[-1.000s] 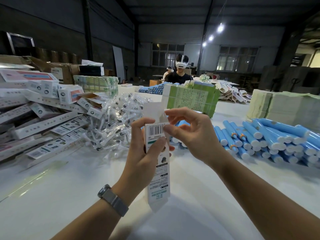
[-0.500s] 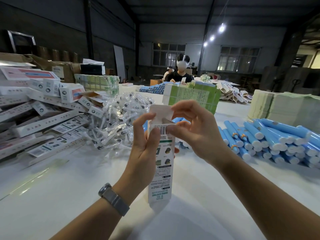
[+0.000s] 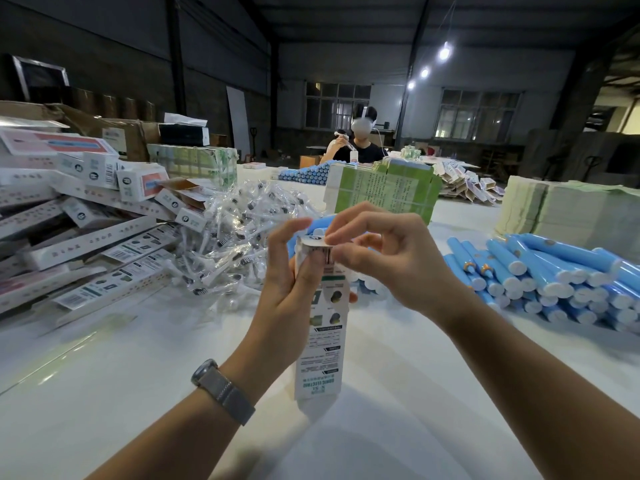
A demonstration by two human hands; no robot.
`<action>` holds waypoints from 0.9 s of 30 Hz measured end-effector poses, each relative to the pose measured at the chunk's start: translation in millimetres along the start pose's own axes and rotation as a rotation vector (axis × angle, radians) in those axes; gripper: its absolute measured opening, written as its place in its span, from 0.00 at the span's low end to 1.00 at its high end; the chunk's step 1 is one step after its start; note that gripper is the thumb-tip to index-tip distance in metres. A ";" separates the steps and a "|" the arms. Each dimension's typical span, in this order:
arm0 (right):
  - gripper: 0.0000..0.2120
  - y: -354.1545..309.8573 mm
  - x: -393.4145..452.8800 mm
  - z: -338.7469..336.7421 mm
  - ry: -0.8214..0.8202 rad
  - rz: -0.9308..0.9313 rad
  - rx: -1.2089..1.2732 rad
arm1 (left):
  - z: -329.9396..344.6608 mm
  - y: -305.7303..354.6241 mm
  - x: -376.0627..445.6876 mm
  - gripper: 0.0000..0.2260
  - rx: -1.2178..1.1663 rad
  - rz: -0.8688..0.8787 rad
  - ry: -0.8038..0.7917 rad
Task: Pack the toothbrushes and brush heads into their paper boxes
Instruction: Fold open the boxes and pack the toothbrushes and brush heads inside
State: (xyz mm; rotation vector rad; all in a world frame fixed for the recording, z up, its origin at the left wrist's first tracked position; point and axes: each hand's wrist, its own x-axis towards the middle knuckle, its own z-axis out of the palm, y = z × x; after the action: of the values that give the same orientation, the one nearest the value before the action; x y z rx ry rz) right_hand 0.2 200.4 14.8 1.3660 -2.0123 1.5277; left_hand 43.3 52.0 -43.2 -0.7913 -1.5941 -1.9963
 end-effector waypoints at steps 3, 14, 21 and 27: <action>0.02 -2.0 2.2 0.4 0.009 0.022 -0.006 | -0.7 -2.2 0.2 0.06 0.011 0.006 0.003; 0.03 -7.7 2.5 3.7 0.002 0.016 -0.105 | 1.5 -5.8 -1.8 0.06 0.037 0.035 0.027; 0.04 -12.7 3.0 -1.8 -0.069 -0.046 -0.250 | 2.2 -4.6 -3.8 0.06 0.060 0.055 0.000; 0.03 -18.1 6.9 -4.7 0.004 -0.108 -0.331 | 3.0 -5.9 -4.8 0.08 0.056 0.061 -0.054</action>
State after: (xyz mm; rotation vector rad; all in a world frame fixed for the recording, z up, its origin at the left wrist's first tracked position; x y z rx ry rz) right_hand 9.5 200.9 32.5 1.3091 -2.0397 1.0911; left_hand 43.3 56.2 -50.2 -0.8689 -1.6292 -1.8944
